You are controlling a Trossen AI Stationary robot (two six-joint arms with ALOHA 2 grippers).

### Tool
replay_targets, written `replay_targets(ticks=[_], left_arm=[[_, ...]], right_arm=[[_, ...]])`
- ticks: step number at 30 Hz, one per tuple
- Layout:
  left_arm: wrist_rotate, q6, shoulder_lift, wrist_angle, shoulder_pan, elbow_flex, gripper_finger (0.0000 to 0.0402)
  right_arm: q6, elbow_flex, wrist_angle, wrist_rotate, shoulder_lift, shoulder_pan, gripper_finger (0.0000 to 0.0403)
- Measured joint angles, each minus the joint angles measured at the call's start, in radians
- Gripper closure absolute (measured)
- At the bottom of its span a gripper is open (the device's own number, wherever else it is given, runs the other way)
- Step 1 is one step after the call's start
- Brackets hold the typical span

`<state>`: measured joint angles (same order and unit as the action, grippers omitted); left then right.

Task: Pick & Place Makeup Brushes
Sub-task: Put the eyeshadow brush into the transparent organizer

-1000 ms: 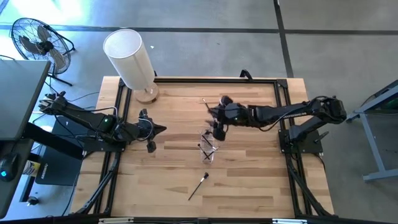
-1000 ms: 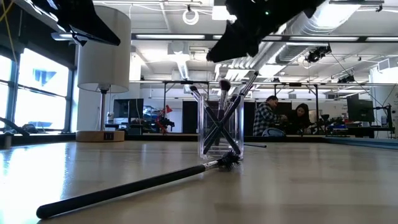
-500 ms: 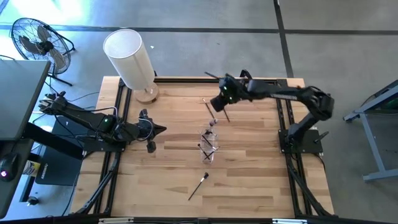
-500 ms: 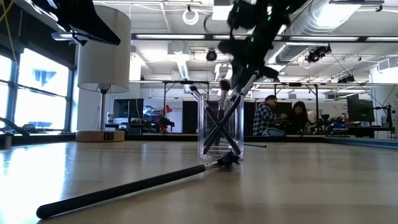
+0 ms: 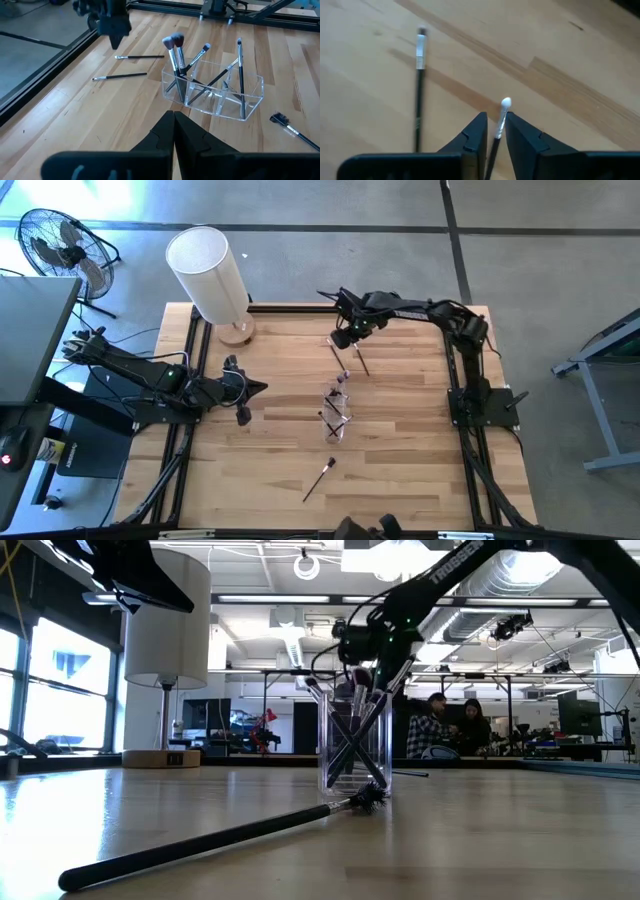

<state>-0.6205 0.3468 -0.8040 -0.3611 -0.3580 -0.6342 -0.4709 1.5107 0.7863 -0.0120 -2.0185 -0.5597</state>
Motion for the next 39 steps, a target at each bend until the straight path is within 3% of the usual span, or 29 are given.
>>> replay_targets(ticks=[9, 18, 21, 26, 32, 39], left_arm=[[-0.025, 0.001, 0.000, -0.008, 0.000, 0.000, 0.0399], [-0.039, 0.000, 0.000, -0.029, 0.000, 0.000, 0.0399], [-0.037, 0.000, 0.000, -0.032, 0.000, 0.000, 0.0399], [-0.016, 0.000, 0.000, -0.039, 0.000, 0.000, 0.0399], [-0.015, 0.000, 0.000, -0.054, 0.000, 0.000, 0.0399], [0.048, -0.001, 0.000, -0.063, 0.000, 0.000, 0.0399]], right_arm=[[0.005, -0.002, 0.000, -0.052, -0.072, -0.017, 0.0302], [0.025, 0.004, -0.043, -0.066, -0.137, -0.016, 0.0299], [0.040, 0.004, -0.031, -0.060, -0.158, -0.016, 0.0320], [0.071, 0.006, 0.014, -0.044, -0.166, -0.004, 0.0392], [0.080, 0.005, 0.081, -0.058, -0.148, 0.026, 0.0400], [0.034, -0.039, 0.207, -0.150, 0.026, 0.084, 0.0401]])
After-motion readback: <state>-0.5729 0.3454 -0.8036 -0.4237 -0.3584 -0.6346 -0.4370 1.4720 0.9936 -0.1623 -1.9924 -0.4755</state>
